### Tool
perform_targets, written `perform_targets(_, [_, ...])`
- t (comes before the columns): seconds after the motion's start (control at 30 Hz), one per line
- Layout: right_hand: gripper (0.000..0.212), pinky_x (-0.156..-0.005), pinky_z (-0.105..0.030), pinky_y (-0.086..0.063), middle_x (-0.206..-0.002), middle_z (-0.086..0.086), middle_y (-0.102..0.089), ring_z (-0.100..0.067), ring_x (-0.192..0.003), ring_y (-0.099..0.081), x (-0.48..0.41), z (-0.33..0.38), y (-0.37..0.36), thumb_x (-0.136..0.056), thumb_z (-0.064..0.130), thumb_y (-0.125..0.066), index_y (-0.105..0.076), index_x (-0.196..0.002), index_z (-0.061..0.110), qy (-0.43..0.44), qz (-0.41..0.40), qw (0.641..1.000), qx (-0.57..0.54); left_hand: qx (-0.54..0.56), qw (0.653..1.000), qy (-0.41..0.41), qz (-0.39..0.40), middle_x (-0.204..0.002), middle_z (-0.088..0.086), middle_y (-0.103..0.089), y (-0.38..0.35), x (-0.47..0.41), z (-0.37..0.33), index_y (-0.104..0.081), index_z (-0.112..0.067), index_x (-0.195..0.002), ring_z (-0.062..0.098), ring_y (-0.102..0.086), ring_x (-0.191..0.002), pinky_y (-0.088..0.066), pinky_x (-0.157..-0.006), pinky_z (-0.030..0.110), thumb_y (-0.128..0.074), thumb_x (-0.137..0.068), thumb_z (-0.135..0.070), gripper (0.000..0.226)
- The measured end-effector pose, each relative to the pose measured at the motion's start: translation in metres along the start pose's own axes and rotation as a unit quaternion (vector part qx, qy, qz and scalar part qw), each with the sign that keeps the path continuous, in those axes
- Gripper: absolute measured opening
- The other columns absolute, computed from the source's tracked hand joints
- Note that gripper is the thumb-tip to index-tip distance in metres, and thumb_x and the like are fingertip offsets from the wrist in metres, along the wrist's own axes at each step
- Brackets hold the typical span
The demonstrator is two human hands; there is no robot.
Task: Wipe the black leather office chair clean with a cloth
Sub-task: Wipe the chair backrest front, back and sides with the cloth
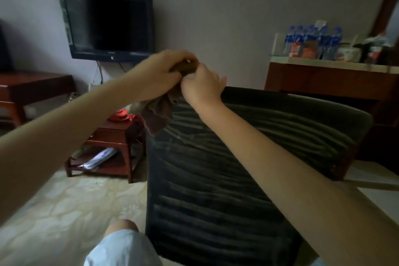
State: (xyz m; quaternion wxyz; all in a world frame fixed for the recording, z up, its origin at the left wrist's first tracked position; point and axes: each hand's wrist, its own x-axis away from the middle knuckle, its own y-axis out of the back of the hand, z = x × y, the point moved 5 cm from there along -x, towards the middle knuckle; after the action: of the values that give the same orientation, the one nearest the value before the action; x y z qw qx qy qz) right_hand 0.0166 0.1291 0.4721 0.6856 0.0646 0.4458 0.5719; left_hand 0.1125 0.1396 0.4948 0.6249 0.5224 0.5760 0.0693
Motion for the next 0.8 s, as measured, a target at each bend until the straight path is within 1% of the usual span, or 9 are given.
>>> perform_targets(0.1, [0.036,-0.116,-0.045,-0.009,-0.122,-0.003,-0.056,-0.022,-0.122,-0.046,0.002,-0.019,0.015,-0.088,0.01,-0.05,-0.049,-0.123,0.017,0.048,0.005,0.992,0.113,-0.037,0.998,0.041,0.04,-0.115,-0.002,-0.048,-0.021,0.0,0.019,-0.05,-0.023,-0.129,0.012,-0.046,-0.106,-0.035,-0.092,0.027,-0.045,-0.09,-0.01,0.041])
perform_targets(0.2, [0.04,-0.108,-0.037,-0.027,-0.12,-0.001,-0.058,-0.019,-0.113,-0.052,0.004,-0.033,0.044,-0.088,0.008,-0.053,-0.05,-0.126,0.02,0.135,-0.028,0.972,0.192,-0.042,0.993,0.11,0.032,-0.119,0.002,-0.04,-0.031,-0.005,0.041,-0.049,-0.024,-0.129,0.016,-0.043,-0.105,-0.034,-0.091,0.029,-0.041,-0.095,-0.018,0.036])
perform_targets(0.23, [0.038,-0.102,-0.035,-0.033,-0.12,-0.001,-0.058,-0.019,-0.111,-0.053,0.001,-0.04,0.051,-0.089,0.014,-0.055,-0.05,-0.126,0.021,0.135,-0.004,0.966,0.219,-0.036,0.992,0.12,0.021,-0.118,0.003,-0.041,-0.033,-0.007,0.048,-0.052,-0.023,-0.127,0.02,-0.045,-0.106,-0.035,-0.093,0.031,-0.04,-0.095,-0.017,0.034])
perform_targets(0.3, [0.042,-0.096,-0.034,-0.04,-0.123,-0.001,-0.057,-0.02,-0.11,-0.054,-0.006,-0.055,0.06,-0.088,0.027,-0.059,-0.047,-0.128,0.023,0.081,0.084,0.961,0.252,-0.026,0.991,0.134,-0.002,-0.111,0.002,-0.039,-0.035,-0.01,0.063,-0.055,-0.022,-0.123,0.025,-0.048,-0.107,-0.036,-0.094,0.033,-0.038,-0.094,-0.012,0.035])
perform_targets(0.37, [0.046,-0.094,-0.035,-0.044,-0.126,-0.002,-0.055,-0.019,-0.11,-0.054,-0.009,-0.064,0.065,-0.085,0.031,-0.063,-0.049,-0.129,0.023,0.032,0.155,0.958,0.24,-0.025,0.989,0.147,-0.019,-0.112,0.0,-0.038,-0.036,-0.01,0.076,-0.055,-0.023,-0.121,0.023,-0.046,-0.102,-0.036,-0.089,0.031,-0.036,-0.095,-0.01,0.035])
perform_targets(0.5, [0.045,-0.085,-0.026,-0.042,-0.125,0.002,-0.06,-0.015,-0.109,-0.056,-0.02,-0.056,0.06,-0.083,0.03,-0.068,-0.058,-0.126,0.023,0.051,0.196,0.96,0.196,-0.045,0.985,0.165,-0.034,-0.121,0.003,-0.039,-0.035,-0.01,0.099,-0.055,-0.024,-0.122,0.016,-0.041,-0.098,-0.033,-0.084,0.029,-0.034,-0.097,-0.011,0.035])
perform_targets(0.6, [0.05,-0.083,-0.024,-0.037,-0.126,0.005,-0.059,-0.013,-0.108,-0.055,-0.034,-0.048,0.049,-0.081,0.028,-0.07,-0.055,-0.129,0.024,0.035,0.261,0.95,0.17,-0.055,0.981,0.183,-0.027,-0.122,0.004,-0.041,-0.031,-0.016,0.118,-0.057,-0.025,-0.121,0.022,-0.045,-0.106,-0.034,-0.088,0.029,-0.034,-0.096,-0.009,0.037])
perform_targets(0.7, [0.056,-0.086,-0.022,-0.033,-0.132,0.005,-0.054,-0.011,-0.114,-0.051,-0.043,-0.037,0.036,-0.082,0.023,-0.069,-0.049,-0.134,0.023,0.039,0.359,0.917,0.166,-0.055,0.978,0.2,-0.004,-0.121,0.006,-0.042,-0.028,-0.023,0.136,-0.059,-0.023,-0.118,0.024,-0.044,-0.111,-0.034,-0.098,0.035,-0.035,-0.095,-0.007,0.038])
perform_targets(0.8, [0.061,-0.086,-0.022,-0.034,-0.13,0.008,-0.053,-0.008,-0.107,-0.05,-0.051,-0.033,0.023,-0.081,0.019,-0.07,-0.045,-0.137,0.025,0.044,0.412,0.901,0.132,-0.028,0.976,0.215,0.023,-0.117,0.005,-0.042,-0.027,-0.031,0.155,-0.06,-0.021,-0.114,0.027,-0.044,-0.113,-0.037,-0.102,0.04,-0.036,-0.093,-0.003,0.037])
